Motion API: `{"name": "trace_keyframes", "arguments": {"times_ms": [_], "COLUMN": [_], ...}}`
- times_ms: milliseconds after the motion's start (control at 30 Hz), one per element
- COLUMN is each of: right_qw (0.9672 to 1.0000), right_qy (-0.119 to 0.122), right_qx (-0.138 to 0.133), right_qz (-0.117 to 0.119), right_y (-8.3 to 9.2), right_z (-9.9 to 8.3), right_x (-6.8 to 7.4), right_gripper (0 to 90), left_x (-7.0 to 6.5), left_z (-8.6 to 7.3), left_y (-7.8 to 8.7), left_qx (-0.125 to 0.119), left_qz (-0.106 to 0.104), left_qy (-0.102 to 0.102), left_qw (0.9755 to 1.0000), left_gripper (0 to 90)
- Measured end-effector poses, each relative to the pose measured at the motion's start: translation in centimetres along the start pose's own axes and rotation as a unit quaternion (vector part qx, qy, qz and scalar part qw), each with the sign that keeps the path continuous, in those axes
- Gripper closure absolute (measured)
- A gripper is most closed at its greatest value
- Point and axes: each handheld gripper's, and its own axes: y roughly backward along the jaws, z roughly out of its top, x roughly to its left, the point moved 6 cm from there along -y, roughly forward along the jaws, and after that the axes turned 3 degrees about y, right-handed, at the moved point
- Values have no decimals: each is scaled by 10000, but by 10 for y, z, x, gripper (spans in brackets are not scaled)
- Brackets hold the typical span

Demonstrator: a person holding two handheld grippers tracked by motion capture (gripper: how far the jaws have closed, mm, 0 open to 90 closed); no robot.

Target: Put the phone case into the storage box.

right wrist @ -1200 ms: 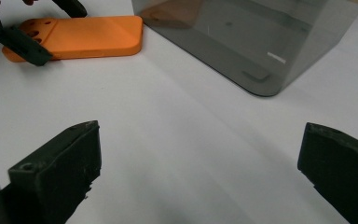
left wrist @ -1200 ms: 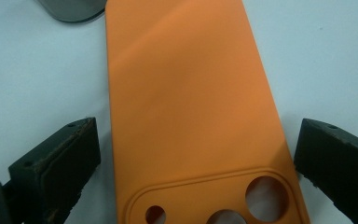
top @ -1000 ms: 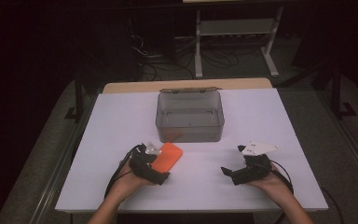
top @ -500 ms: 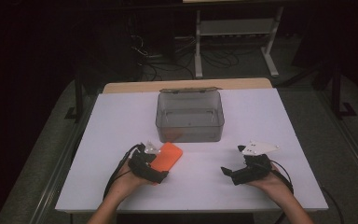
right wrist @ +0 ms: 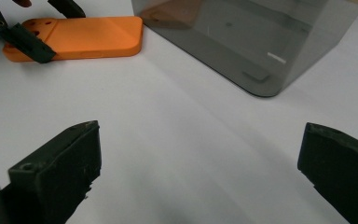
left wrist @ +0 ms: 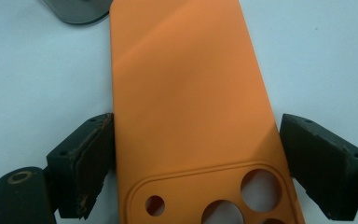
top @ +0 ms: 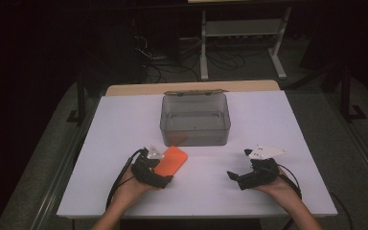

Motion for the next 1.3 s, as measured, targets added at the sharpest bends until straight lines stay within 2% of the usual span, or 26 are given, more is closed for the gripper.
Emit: {"name": "trace_keyframes", "arguments": {"times_ms": [300, 700, 833, 1000, 1100, 1300], "right_qw": [10000, 10000, 10000, 10000, 10000, 10000], "right_qy": [-11, -12, -25, -36, -33, -26], "right_qx": [5, 9, 4, 24, 23, 34], "right_qz": [4, 8, 3, -4, -8, -18], "right_y": [0, 0, 0, 0, -1, -1], "right_z": [0, 0, 0, -1, -1, -1], "right_x": [0, 0, -1, -2, -2, -2], "right_gripper": [0, 0, 0, 0, 0, 0], "left_x": [0, -6, -6, -4, -3, -4], "left_z": [3, 10, 12, 13, 14, 22], "left_y": [0, 9, 12, 18, 20, 25], "left_qx": [79, -47, -79, -89, -125, -136], "left_qz": [-76, -371, -512, -801, -883, -1057], "left_qy": [-16, -304, -454, -605, -673, -969], "left_qw": [9999, 9988, 9976, 9949, 9937, 9896], "left_gripper": [139, 149, 150, 151, 151, 152]}}
